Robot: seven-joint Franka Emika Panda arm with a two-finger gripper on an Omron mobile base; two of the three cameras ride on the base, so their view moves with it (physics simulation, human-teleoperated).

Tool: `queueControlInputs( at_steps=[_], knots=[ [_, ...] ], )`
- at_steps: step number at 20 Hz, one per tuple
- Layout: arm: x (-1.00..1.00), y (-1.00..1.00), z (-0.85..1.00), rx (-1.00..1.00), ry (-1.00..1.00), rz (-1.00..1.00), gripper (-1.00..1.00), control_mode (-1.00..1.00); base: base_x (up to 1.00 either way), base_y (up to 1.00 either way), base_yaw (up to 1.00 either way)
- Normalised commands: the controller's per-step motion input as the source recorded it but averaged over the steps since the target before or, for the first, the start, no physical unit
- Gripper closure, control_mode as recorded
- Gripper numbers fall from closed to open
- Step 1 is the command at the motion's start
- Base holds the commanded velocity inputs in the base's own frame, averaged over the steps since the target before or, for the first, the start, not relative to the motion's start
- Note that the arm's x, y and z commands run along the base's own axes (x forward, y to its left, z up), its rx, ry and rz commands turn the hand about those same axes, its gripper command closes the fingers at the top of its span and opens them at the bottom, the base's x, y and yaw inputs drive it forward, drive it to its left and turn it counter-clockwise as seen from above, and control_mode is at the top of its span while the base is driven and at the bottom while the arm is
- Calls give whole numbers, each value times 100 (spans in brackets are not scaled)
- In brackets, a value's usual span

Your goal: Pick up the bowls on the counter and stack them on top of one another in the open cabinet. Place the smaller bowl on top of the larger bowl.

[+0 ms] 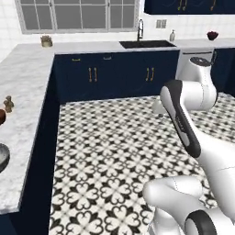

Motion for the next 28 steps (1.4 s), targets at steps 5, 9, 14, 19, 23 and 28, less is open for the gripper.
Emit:
queueControlInputs(
  at_steps=[5,9,14,19,23,28],
  knots=[
    [0,0,0,0,0,0,-100,100,97,-27,59],
    [0,0,0,0,0,0,-100,100,85,0,78],
    [0,0,0,0,0,0,-100,100,85,0,77],
    [0,0,0,0,0,0,-100,100,86,-5,75],
    [0,0,0,0,0,0,-100,100,83,-6,75],
    [0,0,0,0,0,0,-100,100,66,-23,69]
  ],
)
